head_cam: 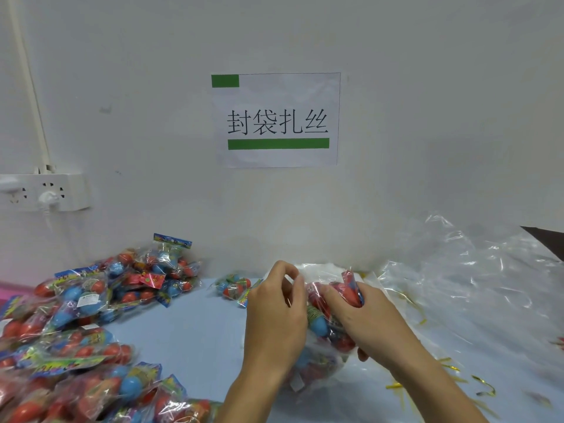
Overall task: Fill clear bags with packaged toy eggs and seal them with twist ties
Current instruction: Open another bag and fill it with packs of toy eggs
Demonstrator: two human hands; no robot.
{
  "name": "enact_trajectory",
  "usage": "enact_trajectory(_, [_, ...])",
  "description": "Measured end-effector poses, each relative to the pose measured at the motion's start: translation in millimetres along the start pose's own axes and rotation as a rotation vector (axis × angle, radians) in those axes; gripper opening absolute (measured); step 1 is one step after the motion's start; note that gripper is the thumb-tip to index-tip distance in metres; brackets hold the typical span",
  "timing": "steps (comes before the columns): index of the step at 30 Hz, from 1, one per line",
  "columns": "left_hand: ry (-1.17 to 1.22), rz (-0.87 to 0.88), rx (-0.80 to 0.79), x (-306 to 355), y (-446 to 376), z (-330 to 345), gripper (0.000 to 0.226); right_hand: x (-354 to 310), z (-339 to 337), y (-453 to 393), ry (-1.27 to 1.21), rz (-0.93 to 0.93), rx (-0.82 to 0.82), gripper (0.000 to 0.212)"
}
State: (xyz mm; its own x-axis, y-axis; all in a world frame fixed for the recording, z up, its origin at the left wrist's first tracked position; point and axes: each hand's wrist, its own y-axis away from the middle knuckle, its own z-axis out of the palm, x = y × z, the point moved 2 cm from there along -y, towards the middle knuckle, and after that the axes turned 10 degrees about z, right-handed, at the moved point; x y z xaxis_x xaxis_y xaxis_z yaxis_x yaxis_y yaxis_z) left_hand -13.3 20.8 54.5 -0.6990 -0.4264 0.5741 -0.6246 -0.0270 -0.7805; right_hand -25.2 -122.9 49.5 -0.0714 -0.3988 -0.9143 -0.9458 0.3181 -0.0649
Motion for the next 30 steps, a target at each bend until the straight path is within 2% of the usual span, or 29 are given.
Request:
enact_trajectory(6, [0.038, -0.044, 0.018, 1.0, -0.9, -3.3, 0.015, 1.5, -1.8, -0.4, 0.04, 0.007, 0.031, 0.035])
enact_trajectory(9, [-0.044, -0.092, -0.091, -5.2, 0.6, -2.0, 0.032, 2.7, 0.6, -0.4, 0.089, 0.008, 0.059, 0.035])
enact_trajectory(12, [-0.171, -0.113, -0.217, -9.4, 3.0, -0.3, 0.023, 3.1, 2.5, -0.6, 0.072, -0.001, 0.073, 0.037])
enact_trajectory(15, [-0.235, -0.118, -0.177, -14.0, 3.8, -1.8, 0.019, 2.2, 3.4, 1.4, 0.1, -0.036, 0.047, 0.039])
enact_trajectory(18, [-0.263, -0.045, -0.085, -9.5, 1.5, -3.1, 0.013, 3.1, 5.7, 2.9, 0.121, -0.049, -0.001, 0.04])
enact_trajectory(23, [-0.259, 0.086, -0.059, -3.4, 2.6, -0.6, 0.012, 5.1, 6.9, 3.4, 0.188, -0.036, -0.06, 0.028])
enact_trajectory(30, [-0.101, 0.265, -0.136, 7.2, 3.6, 2.8, 0.019, 4.6, 1.2, 3.0, 0.172, -0.02, -0.033, 0.026])
